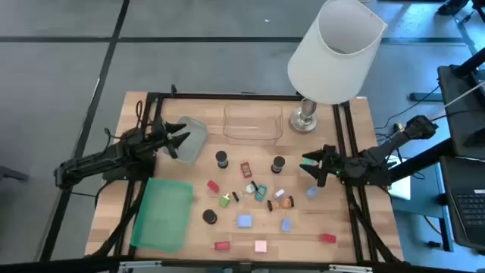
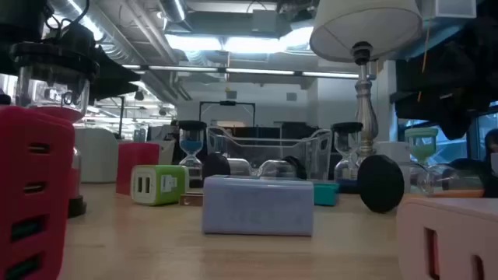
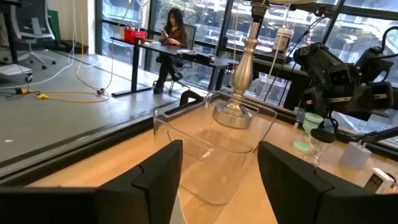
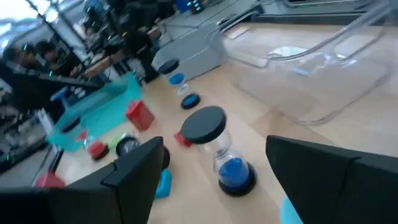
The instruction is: Pick & Place Office items
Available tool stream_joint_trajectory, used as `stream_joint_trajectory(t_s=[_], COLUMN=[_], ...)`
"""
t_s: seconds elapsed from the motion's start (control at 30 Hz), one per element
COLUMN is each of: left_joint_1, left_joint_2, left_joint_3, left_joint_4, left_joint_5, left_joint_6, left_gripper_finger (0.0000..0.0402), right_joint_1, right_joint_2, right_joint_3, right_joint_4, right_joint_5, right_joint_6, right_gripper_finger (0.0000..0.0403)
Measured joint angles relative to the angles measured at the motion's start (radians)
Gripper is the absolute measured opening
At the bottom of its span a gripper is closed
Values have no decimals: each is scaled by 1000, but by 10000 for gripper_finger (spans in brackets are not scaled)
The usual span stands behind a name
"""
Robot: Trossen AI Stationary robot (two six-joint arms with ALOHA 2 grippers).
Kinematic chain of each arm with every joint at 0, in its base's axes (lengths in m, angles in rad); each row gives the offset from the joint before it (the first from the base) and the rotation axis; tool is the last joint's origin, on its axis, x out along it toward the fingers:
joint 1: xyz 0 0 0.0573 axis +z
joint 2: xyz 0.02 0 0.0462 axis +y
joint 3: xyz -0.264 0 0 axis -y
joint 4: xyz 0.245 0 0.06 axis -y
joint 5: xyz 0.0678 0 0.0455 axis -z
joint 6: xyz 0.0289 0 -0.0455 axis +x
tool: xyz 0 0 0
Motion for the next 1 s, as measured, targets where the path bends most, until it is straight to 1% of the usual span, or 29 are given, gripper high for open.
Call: stream_joint_trajectory(t_s=[0.13, 0.27, 0.37, 0.43, 0.7, 0.83, 0.93, 1.0], left_joint_1=[0, 0, 0, 0, 0, 0, 0, 1], left_joint_2=[0, 0, 0, 0, 0, 0, 0, 0], left_joint_3=[0, 0, 0, 0, 0, 0, 0, 0], left_joint_4=[0, 0, 0, 0, 11, 28, 32, 32], left_joint_5=[-3, -1, -1, -1, -2, -2, -4, -22], left_joint_6=[0, 0, 0, 0, 0, 0, 0, 9], left_gripper_finger=[207, 206, 206, 207, 205, 207, 207, 205], right_joint_1=[0, 0, 0, 0, 0, 0, 0, 0], right_joint_2=[0, 0, 0, 0, 0, 0, 0, 0], right_joint_3=[0, 0, 0, 0, 0, 0, 0, 0], right_joint_4=[2, 4, 6, 6, 6, 8, 57, 102], right_joint_5=[69, 108, 193, 229, 230, 183, 185, 169], right_joint_6=[47, 62, 62, 63, 43, 40, 45, 47], right_gripper_finger=[288, 288, 288, 288, 288, 288, 288, 288])
